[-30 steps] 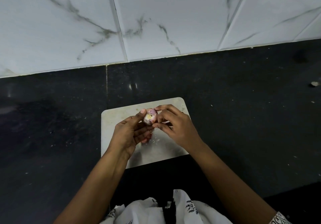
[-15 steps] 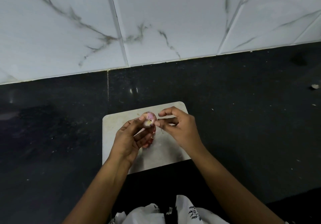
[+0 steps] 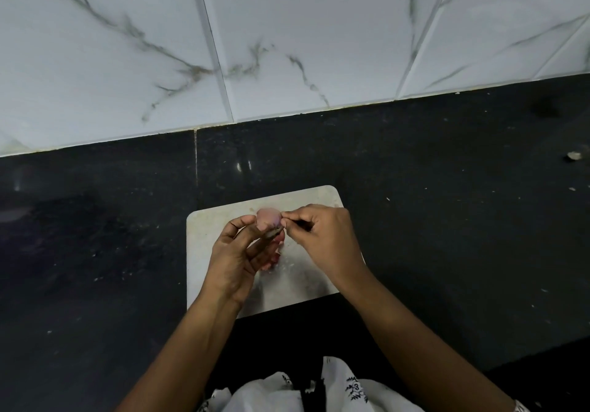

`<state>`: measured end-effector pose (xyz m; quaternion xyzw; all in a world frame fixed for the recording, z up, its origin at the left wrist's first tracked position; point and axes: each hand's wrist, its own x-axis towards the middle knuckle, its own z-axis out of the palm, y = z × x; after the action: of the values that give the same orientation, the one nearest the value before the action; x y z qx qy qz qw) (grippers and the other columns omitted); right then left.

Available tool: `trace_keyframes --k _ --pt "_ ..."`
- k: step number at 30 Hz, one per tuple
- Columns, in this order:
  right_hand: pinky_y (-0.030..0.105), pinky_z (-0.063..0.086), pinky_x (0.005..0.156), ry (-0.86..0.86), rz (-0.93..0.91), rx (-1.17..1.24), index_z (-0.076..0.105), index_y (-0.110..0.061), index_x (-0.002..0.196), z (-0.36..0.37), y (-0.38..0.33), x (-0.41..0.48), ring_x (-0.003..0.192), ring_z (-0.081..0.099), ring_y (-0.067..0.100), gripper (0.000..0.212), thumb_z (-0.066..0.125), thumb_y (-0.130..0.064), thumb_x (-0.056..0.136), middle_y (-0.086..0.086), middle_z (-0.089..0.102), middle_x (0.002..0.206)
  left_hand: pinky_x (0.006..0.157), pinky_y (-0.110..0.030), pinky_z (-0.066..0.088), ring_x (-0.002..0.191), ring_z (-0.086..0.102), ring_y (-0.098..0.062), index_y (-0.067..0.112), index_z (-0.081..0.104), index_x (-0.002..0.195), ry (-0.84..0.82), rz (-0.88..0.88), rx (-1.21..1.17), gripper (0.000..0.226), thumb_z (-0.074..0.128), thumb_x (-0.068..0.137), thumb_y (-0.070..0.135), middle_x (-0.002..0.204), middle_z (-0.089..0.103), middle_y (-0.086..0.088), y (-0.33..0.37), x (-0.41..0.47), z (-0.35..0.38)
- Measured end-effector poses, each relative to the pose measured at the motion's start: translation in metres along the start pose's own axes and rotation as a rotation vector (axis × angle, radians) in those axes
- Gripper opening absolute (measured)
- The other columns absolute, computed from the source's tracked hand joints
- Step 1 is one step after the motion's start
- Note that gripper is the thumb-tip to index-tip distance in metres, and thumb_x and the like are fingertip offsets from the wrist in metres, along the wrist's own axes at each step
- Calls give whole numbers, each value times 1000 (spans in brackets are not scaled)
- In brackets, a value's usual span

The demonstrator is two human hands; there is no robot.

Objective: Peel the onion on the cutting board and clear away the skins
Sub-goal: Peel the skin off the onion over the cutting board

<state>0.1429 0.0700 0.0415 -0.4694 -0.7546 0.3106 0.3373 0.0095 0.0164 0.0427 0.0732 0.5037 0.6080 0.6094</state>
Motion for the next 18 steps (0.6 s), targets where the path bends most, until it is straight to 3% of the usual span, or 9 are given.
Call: trace_keyframes --k 5,11,14,16,18 --pt "22 57 70 -8 -32 -7 74 -10 97 0 -2 -1 74 67 8 18 71 -14 80 3 75 87 73 -29 59 79 72 -21 9 57 115 -4 -15 -2 53 73 65 14 82 74 -8 -3 0 -4" --pt "26 56 60 75 -112 -73 71 -7 79 4 -5 -3 64 64 12 7 74 -11 74 5 71 75 66 -26 59 73 72 -18 10 57 109 -22 8 19 48 71 63 15 83 72 -8 -5 -1 -4" --pt "17 48 55 78 -125 -70 64 -8 71 4 -2 -1 59 58 9 11 74 -10 73 2 66 69 62 -25 58 72 71 -18 10 58 106 -26 -6 13 42 70 66 14 86 71 -9 -7 -1 -5" --pt "17 51 59 12 -4 45 65 -11 72 2 -1 5 61 59 7 7 72 -8 74 -2 65 68 61 -23 58 73 71 -18 11 59 103 -50 -16 12 35 67 69 12 89 71 -10 -8 -3 -7" --pt "24 57 61 -60 241 300 68 -10 78 -4 -1 11 65 64 10 4 67 -6 80 -3 65 70 60 -23 58 75 71 -18 13 61 100 -84 -9 3 31 67 70 9 90 72 -10 -9 -4 -9"
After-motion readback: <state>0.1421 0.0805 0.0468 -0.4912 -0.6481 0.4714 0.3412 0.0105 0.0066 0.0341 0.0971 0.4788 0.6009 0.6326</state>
